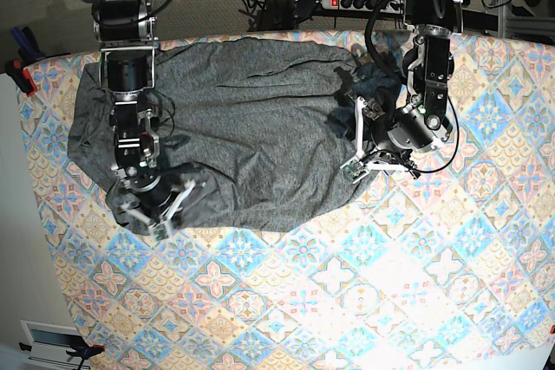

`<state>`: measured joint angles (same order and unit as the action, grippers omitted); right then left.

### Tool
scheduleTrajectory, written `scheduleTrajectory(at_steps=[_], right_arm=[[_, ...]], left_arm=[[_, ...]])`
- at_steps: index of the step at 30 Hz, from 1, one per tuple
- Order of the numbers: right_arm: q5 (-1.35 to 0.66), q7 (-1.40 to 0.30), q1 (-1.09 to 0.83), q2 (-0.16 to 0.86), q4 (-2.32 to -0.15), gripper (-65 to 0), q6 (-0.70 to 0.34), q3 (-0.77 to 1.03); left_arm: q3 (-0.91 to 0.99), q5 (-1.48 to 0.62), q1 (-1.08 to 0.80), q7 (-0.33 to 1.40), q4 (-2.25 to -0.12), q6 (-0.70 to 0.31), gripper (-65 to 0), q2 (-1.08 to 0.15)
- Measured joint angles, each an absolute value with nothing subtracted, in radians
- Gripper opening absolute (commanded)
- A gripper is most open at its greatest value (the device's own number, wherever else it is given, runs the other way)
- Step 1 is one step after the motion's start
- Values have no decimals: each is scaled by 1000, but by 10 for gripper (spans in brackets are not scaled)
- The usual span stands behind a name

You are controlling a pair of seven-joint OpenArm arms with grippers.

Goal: Layout the t-shirt on the table in an organized manner, then fold the t-shirt properly
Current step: 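Lower both grippers onto the shirt's edge and grasp the fabric, then regrasp the shirt edge with the right gripper, shifting along the fabric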

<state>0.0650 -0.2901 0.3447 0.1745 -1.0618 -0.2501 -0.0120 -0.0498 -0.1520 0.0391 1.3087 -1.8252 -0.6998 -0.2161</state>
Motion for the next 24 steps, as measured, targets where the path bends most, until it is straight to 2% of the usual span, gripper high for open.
scheduleTrajectory(at_steps=[6,15,24], right_arm=[[64,-289,346,175,-1171,-650,-250,-11],[64,-296,302,175,-1184,-650,-250,-11],[67,-307,54,172,-1472,-650,-245,85]], left_arm=[[-50,-152,39,1309,-1825,-700,-370,-216],[-50,-152,39,1309,-1825,-700,-370,-216],[-51,-149,42,1305,-1796,-700,-370,-218]])
